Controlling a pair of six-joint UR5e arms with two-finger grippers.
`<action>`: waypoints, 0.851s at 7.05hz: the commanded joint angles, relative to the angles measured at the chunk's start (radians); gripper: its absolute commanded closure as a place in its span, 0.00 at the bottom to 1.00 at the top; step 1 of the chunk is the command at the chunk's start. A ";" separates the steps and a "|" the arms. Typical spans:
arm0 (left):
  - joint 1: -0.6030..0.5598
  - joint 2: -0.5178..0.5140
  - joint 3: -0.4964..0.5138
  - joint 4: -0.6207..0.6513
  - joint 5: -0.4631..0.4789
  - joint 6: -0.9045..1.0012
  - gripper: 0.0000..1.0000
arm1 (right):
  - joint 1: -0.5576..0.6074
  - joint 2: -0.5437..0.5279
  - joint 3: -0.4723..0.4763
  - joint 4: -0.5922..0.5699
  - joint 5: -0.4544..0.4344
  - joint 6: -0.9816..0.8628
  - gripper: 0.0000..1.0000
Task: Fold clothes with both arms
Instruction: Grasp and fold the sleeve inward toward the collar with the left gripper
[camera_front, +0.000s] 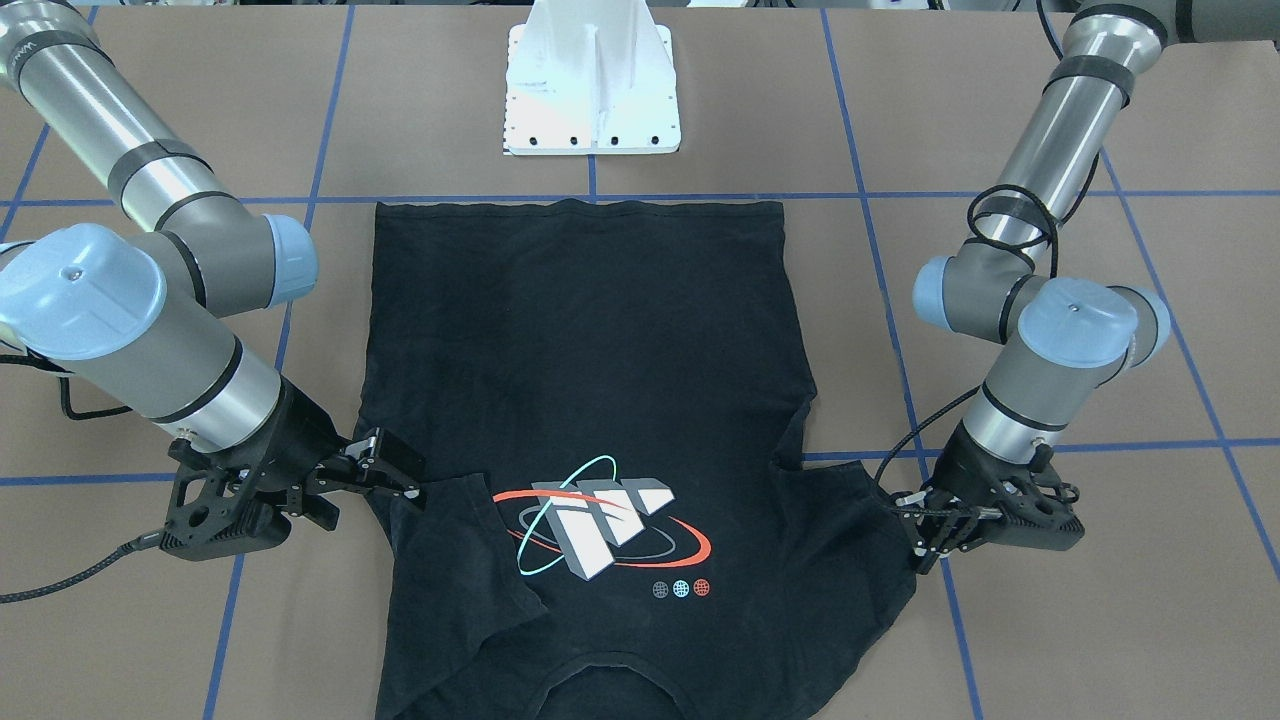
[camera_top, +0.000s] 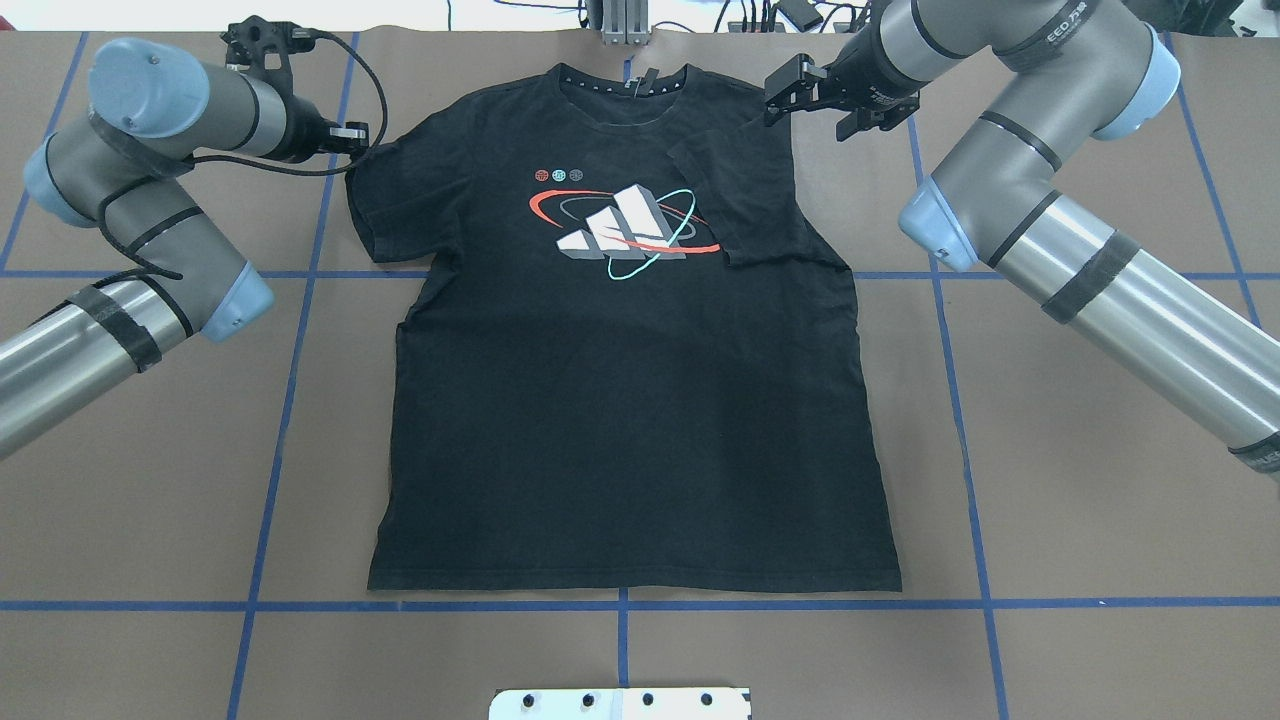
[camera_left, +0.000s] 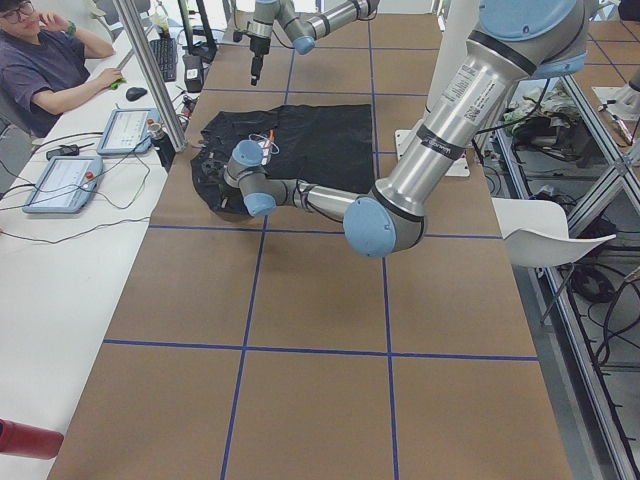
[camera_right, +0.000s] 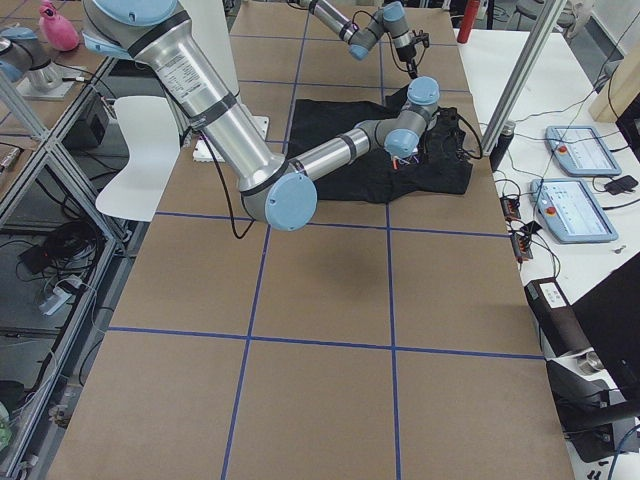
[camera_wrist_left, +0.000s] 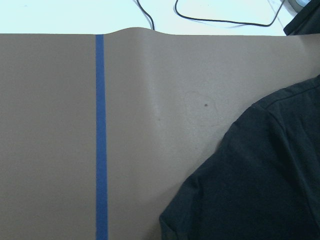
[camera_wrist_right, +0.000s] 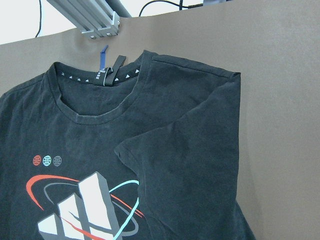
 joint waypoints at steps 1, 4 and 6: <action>0.010 -0.047 -0.014 0.031 -0.025 -0.100 1.00 | 0.001 0.000 0.002 0.000 0.000 0.000 0.00; 0.111 -0.182 0.040 0.031 -0.018 -0.347 1.00 | 0.003 -0.005 0.003 0.002 0.002 0.000 0.00; 0.143 -0.279 0.138 0.026 -0.015 -0.447 1.00 | 0.006 -0.005 0.003 0.002 0.003 0.002 0.00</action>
